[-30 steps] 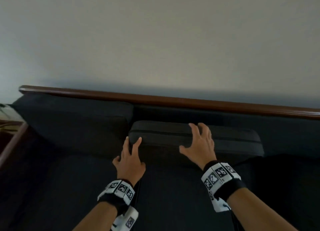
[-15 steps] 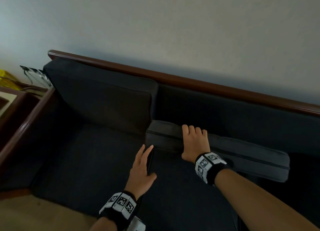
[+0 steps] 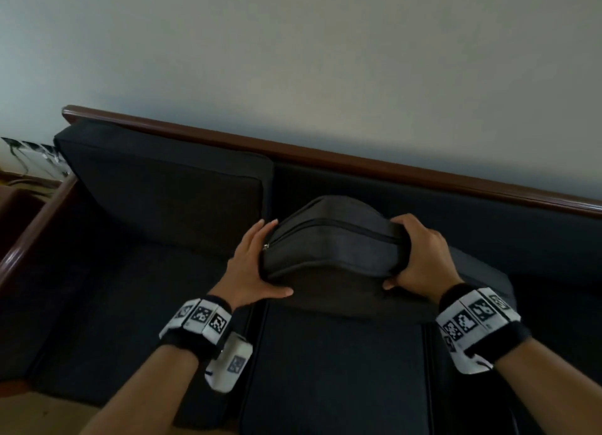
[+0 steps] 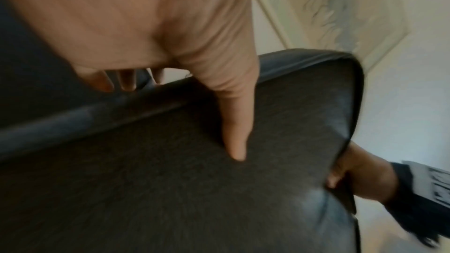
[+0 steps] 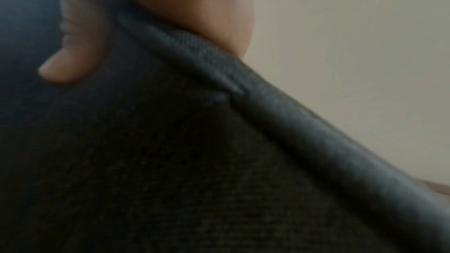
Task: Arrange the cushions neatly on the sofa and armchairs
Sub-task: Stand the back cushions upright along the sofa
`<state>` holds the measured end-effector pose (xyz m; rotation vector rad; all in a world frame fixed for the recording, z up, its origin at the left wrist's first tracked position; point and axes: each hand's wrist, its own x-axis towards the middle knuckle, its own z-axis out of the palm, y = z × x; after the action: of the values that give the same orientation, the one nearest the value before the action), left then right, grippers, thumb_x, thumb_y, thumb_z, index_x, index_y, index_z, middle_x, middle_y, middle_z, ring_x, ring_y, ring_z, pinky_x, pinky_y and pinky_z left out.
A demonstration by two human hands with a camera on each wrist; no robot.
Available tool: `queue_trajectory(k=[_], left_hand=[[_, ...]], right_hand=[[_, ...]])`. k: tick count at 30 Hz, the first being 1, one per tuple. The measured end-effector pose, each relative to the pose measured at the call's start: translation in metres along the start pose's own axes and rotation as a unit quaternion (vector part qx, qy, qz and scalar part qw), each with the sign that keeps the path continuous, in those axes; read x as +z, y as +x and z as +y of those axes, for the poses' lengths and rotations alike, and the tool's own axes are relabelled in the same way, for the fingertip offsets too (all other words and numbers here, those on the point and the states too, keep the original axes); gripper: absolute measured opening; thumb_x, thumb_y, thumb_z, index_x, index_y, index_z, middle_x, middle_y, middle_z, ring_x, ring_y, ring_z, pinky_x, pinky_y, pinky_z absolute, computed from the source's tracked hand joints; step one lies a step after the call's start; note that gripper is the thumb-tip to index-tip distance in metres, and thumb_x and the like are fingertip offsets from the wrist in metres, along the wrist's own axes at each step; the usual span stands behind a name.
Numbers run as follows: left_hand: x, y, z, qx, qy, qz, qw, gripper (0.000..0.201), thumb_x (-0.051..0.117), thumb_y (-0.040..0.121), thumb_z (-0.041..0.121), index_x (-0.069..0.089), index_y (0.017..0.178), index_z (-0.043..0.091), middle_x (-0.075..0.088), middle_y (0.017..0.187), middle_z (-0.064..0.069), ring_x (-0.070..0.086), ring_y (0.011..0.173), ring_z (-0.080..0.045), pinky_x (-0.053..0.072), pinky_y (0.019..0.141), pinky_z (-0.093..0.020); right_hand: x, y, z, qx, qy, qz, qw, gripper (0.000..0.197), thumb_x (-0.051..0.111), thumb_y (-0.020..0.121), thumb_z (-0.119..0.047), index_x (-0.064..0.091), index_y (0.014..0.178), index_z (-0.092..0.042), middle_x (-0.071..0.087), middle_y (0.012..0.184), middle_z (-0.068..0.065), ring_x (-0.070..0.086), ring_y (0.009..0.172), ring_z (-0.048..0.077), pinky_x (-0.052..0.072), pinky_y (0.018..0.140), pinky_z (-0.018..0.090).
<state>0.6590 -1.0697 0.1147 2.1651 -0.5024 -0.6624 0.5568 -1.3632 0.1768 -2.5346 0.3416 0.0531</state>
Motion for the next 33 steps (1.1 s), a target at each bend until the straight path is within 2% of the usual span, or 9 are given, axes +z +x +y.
queue_trajectory(k=[3, 7, 12, 16, 18, 20, 24, 27, 33], left_hand=[[-0.038, 0.011, 0.045, 0.066, 0.055, -0.006, 0.996, 0.116, 0.088, 0.032, 0.059, 0.027, 0.129, 0.066, 0.045, 0.140, 0.017, 0.046, 0.131, -0.014, 0.036, 0.109, -0.058], [-0.062, 0.004, 0.098, 0.172, 0.151, 0.050, 0.972, 0.107, 0.081, 0.033, 0.069, 0.036, 0.129, 0.053, 0.054, 0.130, 0.011, 0.052, 0.123, -0.019, 0.039, 0.106, -0.054], [-0.014, 0.002, 0.120, 0.158, 0.307, 0.025, 0.938, 0.103, 0.087, 0.037, 0.054, 0.046, 0.131, 0.036, 0.055, 0.117, 0.007, 0.050, 0.109, -0.018, 0.033, 0.094, -0.040], [0.034, 0.001, 0.109, 0.153, 0.369, 0.022, 0.916, 0.096, 0.082, 0.042, 0.048, 0.045, 0.130, 0.037, 0.051, 0.111, 0.009, 0.049, 0.105, -0.018, 0.037, 0.095, -0.041], [0.043, 0.004, 0.114, 0.158, 0.379, 0.034, 0.911, 0.097, 0.081, 0.044, 0.048, 0.042, 0.133, 0.037, 0.051, 0.114, 0.008, 0.048, 0.106, -0.018, 0.037, 0.096, -0.041], [0.049, 0.005, 0.123, 0.155, 0.383, 0.040, 0.910, 0.097, 0.080, 0.047, 0.048, 0.040, 0.134, 0.037, 0.051, 0.117, 0.007, 0.048, 0.108, -0.020, 0.036, 0.097, -0.041], [0.073, -0.002, 0.138, 0.160, 0.386, 0.043, 0.907, 0.096, 0.077, 0.051, 0.055, 0.039, 0.136, 0.035, 0.050, 0.121, 0.003, 0.048, 0.110, -0.021, 0.036, 0.096, -0.042], [0.088, -0.012, 0.145, 0.169, 0.397, 0.045, 0.901, 0.097, 0.074, 0.057, 0.060, 0.035, 0.141, 0.031, 0.048, 0.129, -0.001, 0.047, 0.116, -0.023, 0.035, 0.097, -0.041], [0.037, -0.025, 0.114, 0.156, 0.415, 0.015, 0.896, 0.115, 0.070, 0.046, 0.076, 0.034, 0.145, 0.029, 0.047, 0.137, 0.002, 0.045, 0.125, -0.022, 0.031, 0.103, -0.044]], right_hand=[[-0.021, -0.019, -0.001, -0.009, 0.134, 0.056, 0.989, 0.089, 0.099, 0.032, -0.009, 0.053, 0.106, -0.027, 0.058, 0.100, -0.009, 0.057, 0.098, 0.018, 0.050, 0.084, 0.037], [-0.019, -0.049, 0.015, -0.037, 0.267, 0.136, 0.953, 0.094, 0.092, 0.032, -0.026, 0.047, 0.109, -0.054, 0.060, 0.114, -0.005, 0.060, 0.108, 0.020, 0.054, 0.087, 0.033], [0.024, -0.081, 0.043, 0.044, 0.353, 0.069, 0.932, 0.110, 0.089, 0.037, -0.018, 0.034, 0.119, -0.067, 0.052, 0.131, -0.005, 0.054, 0.123, 0.020, 0.051, 0.097, 0.054], [0.040, -0.100, 0.055, 0.095, 0.356, 0.045, 0.929, 0.120, 0.094, 0.032, -0.046, 0.025, 0.127, -0.070, 0.049, 0.140, -0.001, 0.050, 0.128, 0.015, 0.046, 0.105, 0.047], [0.031, -0.101, 0.051, 0.118, 0.305, 0.079, 0.942, 0.127, 0.097, 0.037, -0.034, 0.023, 0.136, -0.061, 0.047, 0.142, 0.001, 0.047, 0.131, 0.017, 0.043, 0.107, 0.046], [0.018, -0.099, 0.042, 0.129, 0.205, 0.103, 0.965, 0.129, 0.095, 0.046, -0.016, 0.020, 0.149, -0.034, 0.039, 0.149, 0.004, 0.038, 0.137, 0.022, 0.035, 0.112, 0.048], [-0.003, -0.079, 0.000, 0.039, -0.100, 0.022, 0.994, 0.110, 0.082, 0.058, -0.035, 0.023, 0.151, -0.019, 0.025, 0.157, 0.008, 0.014, 0.148, 0.029, 0.017, 0.118, 0.054], [0.004, -0.067, -0.022, 0.036, -0.178, -0.041, 0.983, 0.102, 0.070, 0.062, -0.052, 0.025, 0.148, -0.020, 0.039, 0.146, 0.005, 0.033, 0.139, 0.027, 0.018, 0.116, 0.055], [0.007, -0.084, -0.003, 0.015, -0.181, 0.029, 0.983, 0.092, 0.075, 0.046, -0.056, 0.049, 0.127, -0.024, 0.056, 0.114, -0.005, 0.056, 0.106, 0.020, 0.038, 0.101, 0.046]])
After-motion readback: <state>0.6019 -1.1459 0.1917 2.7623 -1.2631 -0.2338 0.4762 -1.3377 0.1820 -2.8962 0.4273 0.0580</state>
